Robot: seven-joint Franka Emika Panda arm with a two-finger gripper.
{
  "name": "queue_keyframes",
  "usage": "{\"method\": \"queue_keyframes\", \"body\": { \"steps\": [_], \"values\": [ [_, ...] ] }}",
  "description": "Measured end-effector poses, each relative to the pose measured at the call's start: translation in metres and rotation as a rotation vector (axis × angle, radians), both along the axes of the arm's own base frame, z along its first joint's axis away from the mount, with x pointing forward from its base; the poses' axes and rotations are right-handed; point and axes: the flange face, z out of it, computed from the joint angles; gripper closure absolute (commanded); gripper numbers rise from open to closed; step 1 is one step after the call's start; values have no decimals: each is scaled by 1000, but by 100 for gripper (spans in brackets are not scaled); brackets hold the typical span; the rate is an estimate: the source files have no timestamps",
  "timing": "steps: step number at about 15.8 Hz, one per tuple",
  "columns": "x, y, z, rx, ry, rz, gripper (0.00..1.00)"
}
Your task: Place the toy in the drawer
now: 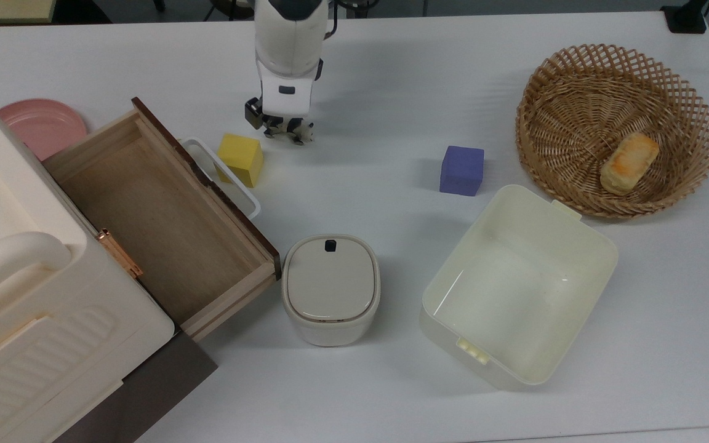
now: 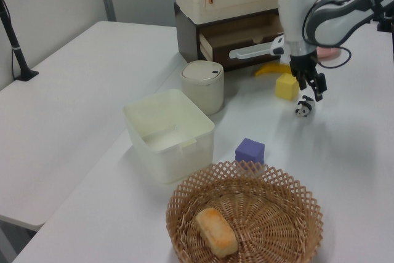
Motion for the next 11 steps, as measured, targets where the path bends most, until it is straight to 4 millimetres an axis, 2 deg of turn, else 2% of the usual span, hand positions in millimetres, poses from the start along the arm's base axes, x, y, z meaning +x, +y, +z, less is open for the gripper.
{"method": "queue_keyframes", "body": {
  "steps": [2, 5, 11],
  "values": [
    [0, 9, -19, -17, 24, 29, 17],
    [2, 14, -36, -25, 36, 44, 31],
    [4, 14, -35, -25, 30, 44, 48]
  ]
}}
